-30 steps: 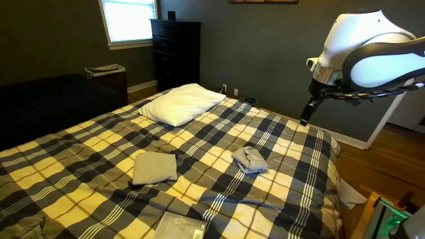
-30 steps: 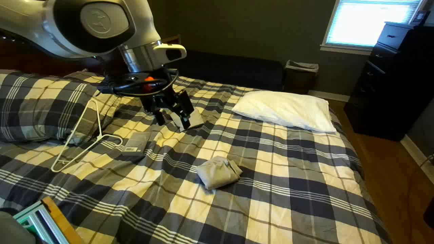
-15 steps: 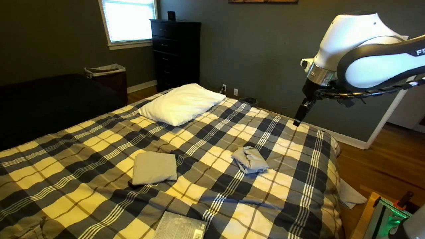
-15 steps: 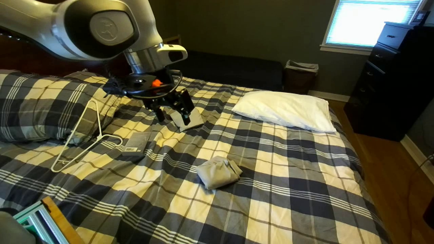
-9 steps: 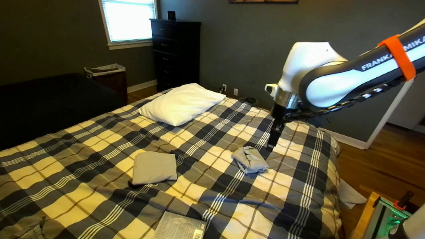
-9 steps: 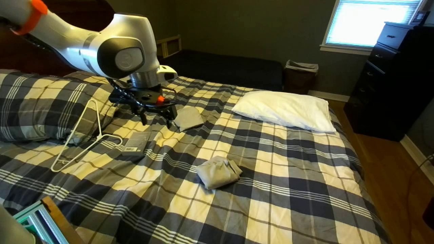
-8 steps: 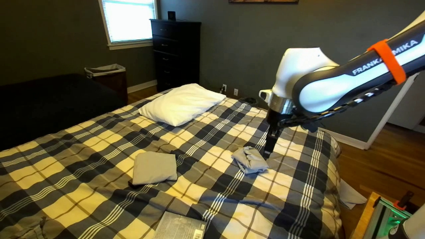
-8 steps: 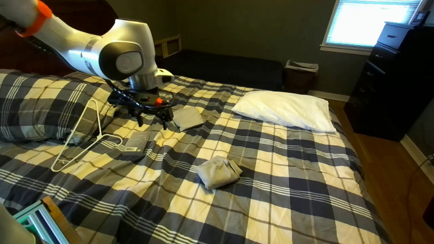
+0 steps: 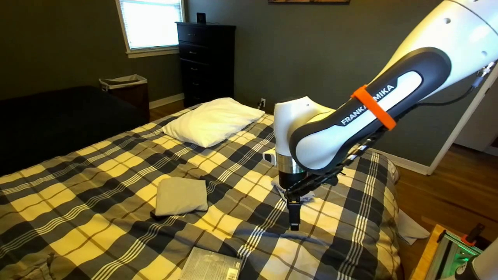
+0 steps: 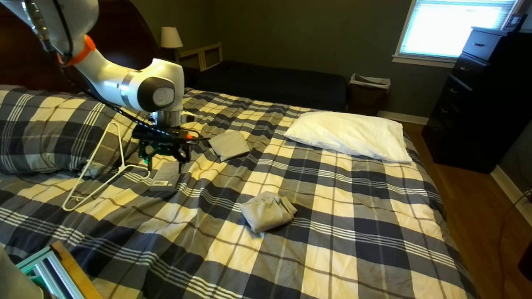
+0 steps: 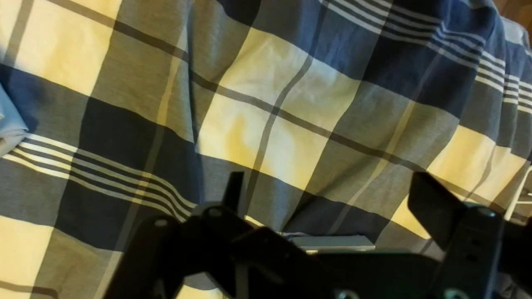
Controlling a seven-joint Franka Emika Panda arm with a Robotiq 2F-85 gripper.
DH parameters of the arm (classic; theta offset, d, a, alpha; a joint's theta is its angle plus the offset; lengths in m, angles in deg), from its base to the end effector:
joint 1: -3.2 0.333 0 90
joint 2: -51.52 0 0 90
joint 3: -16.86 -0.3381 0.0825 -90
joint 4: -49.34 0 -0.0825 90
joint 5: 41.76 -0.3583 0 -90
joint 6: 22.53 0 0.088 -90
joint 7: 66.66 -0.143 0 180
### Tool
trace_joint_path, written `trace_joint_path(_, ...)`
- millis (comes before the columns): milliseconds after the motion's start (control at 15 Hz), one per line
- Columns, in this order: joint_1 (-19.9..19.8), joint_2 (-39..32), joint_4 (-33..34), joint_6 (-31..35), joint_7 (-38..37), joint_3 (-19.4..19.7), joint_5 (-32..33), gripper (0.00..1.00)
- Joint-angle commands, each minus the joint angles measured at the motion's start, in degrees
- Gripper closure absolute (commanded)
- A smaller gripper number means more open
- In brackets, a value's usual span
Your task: Put the book on the grey cloth on the right
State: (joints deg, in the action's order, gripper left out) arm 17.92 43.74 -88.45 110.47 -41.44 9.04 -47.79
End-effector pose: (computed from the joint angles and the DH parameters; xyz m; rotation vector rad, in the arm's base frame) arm 0.4164 0.1790 0.2500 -2.8186 -1.1161 0.3297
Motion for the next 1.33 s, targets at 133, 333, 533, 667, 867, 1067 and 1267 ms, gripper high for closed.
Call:
trace_joint_path(133,-2.39,-1.90,1.86,-0.46,-1.28,-1.85,0.94,0.00)
trace_joint_path(333,-2.82,-11.82,10.73,-1.88,3.71,-3.83,-0.08,0.00)
trace_joint_path(533,-2.46,-20.46,18.75,-0.73,4.61,-5.43,3.25,0.00)
trace_joint_path(667,-2.38,-25.86,24.58,-1.58,5.12,-6.01,5.53,0.00)
trace_joint_path(867,-2.13,-34.43,33.88,-4.93,3.65,-6.75,6.63,0.00)
trace_joint_path(1067,-2.82,-40.96,40.41,-8.78,5.50,-8.18,6.38,0.00)
trace_joint_path(1267,-3.08,-39.81,38.70,-9.70,6.23,-8.49,7.17,0.00)
